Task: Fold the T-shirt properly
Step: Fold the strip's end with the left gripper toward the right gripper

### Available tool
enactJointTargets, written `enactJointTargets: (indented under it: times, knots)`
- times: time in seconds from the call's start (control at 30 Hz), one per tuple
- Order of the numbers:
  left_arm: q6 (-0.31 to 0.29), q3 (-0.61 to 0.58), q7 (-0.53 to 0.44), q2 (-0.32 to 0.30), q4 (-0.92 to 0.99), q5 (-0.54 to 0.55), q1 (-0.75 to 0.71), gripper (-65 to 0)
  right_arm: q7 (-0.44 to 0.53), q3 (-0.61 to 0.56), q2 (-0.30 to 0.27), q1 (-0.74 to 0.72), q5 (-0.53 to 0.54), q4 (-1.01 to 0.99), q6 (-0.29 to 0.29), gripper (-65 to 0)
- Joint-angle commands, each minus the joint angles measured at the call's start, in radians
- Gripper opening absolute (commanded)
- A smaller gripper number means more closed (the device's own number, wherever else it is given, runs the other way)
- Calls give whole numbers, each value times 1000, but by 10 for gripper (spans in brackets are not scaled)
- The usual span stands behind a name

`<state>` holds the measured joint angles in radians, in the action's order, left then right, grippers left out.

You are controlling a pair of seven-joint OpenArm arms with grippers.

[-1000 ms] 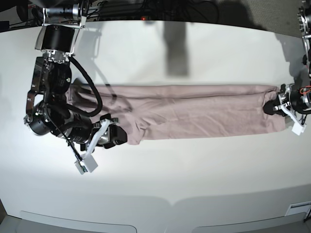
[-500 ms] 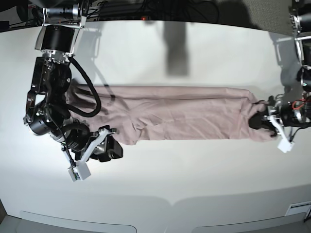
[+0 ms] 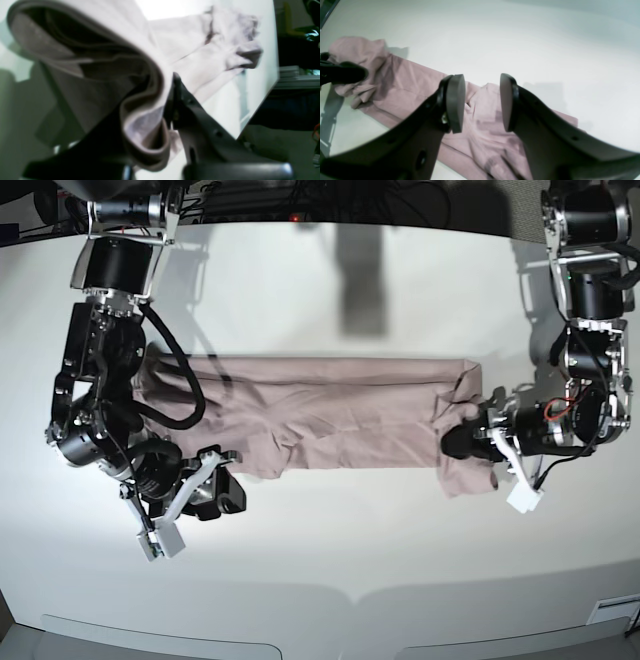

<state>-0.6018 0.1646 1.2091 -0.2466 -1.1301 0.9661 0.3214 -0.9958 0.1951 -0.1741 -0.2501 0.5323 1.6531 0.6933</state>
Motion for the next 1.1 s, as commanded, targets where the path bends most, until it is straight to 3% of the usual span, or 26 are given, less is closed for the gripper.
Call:
enactJointTargets:
  times: [0.0,0.3,0.43,0.57,0.7,0.77,0.87,1.07]
  knots:
    - [0,5,-8,4,-24,20,27,-650,24,2,-3,-27,21,20,5,-410]
    - [0,5,-16,134,-24,-51,11,-650,21,2,-3,-27,21,20,5,-410]
    - [0,5,-58,153,-24,-127,5,-650,5,2,-3,-27,21,20,5,-410]
    - [0,5,-26,153,-24,-125,5,-650,2,2,-3,-27,21,20,5,-410]
    - [0,5,-16,164,-24,-45,5,-347,3,2,-3,-27,21,20,5,-410]
    - [0,5,-2,172,-24,39,6,-275,3,2,-3,-27,21,20,5,-410]
    - [0,5,0,187,-24,116,7,-264,2,2,-3,-27,21,20,5,-410]
    - [0,5,48,201,-24,116,8,-263,4,2,-3,-27,21,20,5,-410]
